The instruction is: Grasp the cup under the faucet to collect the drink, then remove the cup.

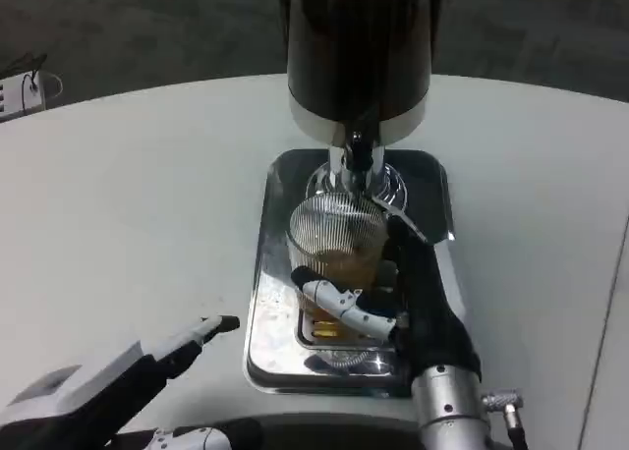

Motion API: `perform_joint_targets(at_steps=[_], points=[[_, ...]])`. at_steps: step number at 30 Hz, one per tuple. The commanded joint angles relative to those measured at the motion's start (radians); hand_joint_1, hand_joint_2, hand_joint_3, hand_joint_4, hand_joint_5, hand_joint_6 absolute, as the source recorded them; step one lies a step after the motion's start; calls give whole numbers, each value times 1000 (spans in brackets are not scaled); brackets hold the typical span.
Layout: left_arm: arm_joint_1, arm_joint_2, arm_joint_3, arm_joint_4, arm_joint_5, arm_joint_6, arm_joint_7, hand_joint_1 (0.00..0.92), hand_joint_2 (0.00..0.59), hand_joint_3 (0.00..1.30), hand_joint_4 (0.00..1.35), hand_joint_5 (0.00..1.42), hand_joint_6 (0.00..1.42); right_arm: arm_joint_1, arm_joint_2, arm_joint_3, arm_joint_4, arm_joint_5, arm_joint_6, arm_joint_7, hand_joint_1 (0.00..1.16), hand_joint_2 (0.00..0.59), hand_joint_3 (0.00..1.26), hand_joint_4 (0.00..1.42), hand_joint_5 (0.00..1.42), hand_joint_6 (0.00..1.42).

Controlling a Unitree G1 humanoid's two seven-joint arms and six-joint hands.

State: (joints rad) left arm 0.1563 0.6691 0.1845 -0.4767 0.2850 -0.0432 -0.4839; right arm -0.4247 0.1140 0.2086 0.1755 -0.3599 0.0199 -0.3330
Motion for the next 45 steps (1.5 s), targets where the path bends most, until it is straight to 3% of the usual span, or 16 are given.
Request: perform_joint_targets(at_steps=[1, 6, 18, 29, 35, 45], points=[[24, 15, 14, 2, -5, 9, -14, 0, 70, 90, 18, 98, 156, 16, 43, 14, 18, 3, -42, -38, 947, 232, 320, 390, 443, 469], [37, 15, 23, -6, -10, 8, -18, 0, 73, 91, 21, 99, 156, 23, 54, 28, 21, -11, -55, -85, 947, 232, 352, 436, 479, 510], [50, 11, 31, -13, -14, 5, -23, 0, 74, 100, 30, 108, 156, 52, 69, 46, -1, -6, -82, -209, 948, 232, 607, 758, 842, 1023], [27, 13, 16, 11, -15, 1, -24, 0, 76, 104, 38, 111, 156, 53, 61, 46, -9, 0, -91, -218, 958, 240, 706, 876, 951, 1143], [7, 13, 5, 34, -16, -3, -27, 0, 76, 109, 41, 112, 156, 51, 50, 44, -18, 0, -102, -210, 962, 242, 875, 1054, 1126, 1279], [-40, 20, -8, 81, -17, -14, -24, 0, 76, 111, 42, 119, 156, 77, 10, 37, -81, 4, -88, -134, 938, 259, 1041, 1248, 1284, 1423]])
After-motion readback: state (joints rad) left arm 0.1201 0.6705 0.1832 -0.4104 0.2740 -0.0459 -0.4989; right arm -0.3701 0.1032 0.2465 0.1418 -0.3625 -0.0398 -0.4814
